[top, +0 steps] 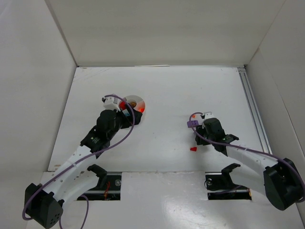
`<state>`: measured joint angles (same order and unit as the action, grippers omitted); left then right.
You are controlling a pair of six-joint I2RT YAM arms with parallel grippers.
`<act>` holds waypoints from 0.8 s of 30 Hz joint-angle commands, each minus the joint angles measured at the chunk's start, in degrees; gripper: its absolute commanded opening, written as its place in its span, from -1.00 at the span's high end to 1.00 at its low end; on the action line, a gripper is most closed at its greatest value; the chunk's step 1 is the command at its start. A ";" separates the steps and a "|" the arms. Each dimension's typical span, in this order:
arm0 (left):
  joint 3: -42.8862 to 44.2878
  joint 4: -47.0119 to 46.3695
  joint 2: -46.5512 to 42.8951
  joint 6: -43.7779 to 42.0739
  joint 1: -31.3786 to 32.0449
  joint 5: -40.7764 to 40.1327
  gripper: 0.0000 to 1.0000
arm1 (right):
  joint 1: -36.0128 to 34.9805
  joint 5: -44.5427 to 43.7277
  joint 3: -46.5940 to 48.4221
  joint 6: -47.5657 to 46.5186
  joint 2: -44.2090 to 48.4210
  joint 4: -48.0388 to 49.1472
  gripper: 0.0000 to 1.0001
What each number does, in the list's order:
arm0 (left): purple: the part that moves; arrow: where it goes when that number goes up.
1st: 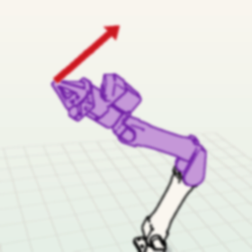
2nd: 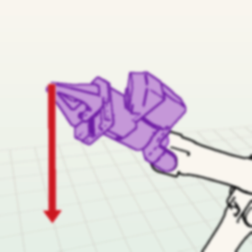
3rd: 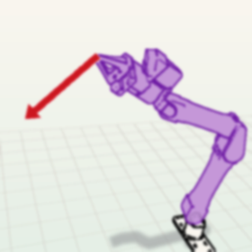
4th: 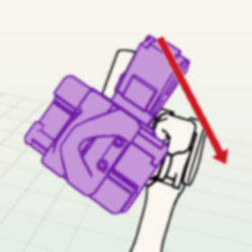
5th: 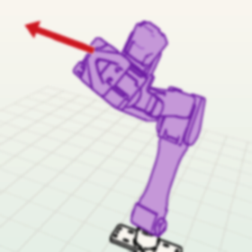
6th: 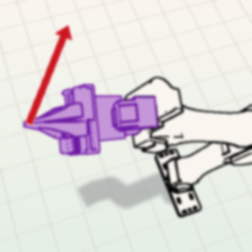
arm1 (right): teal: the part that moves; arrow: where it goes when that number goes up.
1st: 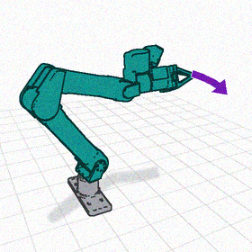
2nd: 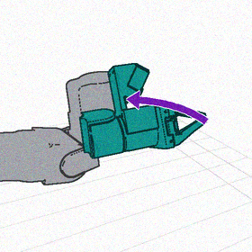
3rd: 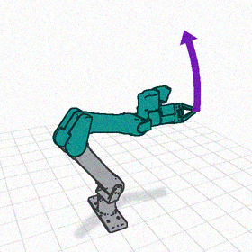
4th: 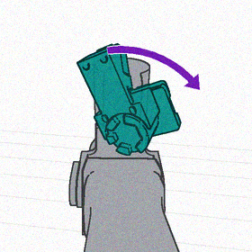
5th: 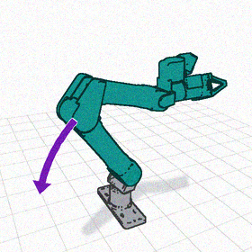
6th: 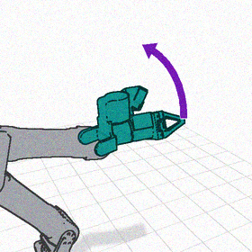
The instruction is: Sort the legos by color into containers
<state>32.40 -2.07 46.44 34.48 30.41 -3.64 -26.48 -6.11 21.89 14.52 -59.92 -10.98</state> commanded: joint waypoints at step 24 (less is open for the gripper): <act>0.56 15.50 -1.35 16.66 0.26 -20.78 -1.00 | -10.79 6.89 18.50 -20.48 -8.60 10.10 0.72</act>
<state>31.48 8.69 44.53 44.82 30.41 -17.67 -35.86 -3.75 31.86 3.86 -65.60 -5.67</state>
